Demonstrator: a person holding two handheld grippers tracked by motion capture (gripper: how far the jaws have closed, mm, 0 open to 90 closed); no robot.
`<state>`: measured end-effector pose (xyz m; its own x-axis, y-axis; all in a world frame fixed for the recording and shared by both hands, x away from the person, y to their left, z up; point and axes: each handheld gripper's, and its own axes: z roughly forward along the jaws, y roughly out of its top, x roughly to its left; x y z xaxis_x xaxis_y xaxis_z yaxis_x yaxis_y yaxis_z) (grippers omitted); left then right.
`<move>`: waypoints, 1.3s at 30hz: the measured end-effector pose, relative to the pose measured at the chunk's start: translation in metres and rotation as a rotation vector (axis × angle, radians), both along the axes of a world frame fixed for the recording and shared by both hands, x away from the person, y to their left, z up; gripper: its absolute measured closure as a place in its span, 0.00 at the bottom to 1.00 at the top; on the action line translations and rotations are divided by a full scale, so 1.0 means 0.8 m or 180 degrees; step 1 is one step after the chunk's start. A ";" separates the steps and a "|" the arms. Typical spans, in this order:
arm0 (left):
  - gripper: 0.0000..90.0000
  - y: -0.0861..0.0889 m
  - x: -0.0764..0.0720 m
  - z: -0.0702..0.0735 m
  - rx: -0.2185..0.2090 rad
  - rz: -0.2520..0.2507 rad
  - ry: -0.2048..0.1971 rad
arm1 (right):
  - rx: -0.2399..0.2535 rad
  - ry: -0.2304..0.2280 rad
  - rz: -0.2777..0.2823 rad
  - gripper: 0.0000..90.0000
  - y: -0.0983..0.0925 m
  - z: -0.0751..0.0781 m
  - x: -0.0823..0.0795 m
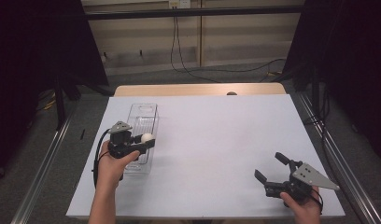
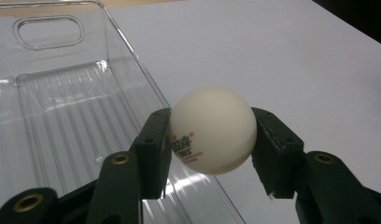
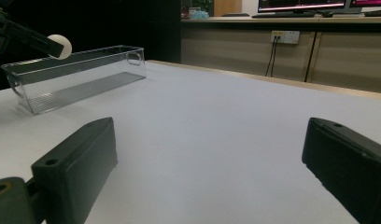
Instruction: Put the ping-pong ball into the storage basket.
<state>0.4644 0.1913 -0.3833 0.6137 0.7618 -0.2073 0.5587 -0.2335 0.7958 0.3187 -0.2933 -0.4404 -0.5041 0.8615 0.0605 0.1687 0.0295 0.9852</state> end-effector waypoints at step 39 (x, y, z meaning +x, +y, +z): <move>0.57 0.021 0.005 -0.009 0.0039 0.0221 -0.0025 | -0.0002 -0.0003 0.0007 0.03 0.001 0.000 0.000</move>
<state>0.4687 0.2077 -0.3905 0.5609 0.8050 -0.1931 0.5677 -0.2042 0.7975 0.3185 -0.2928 -0.4404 -0.5061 0.8604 0.0596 0.1677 0.0304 0.9854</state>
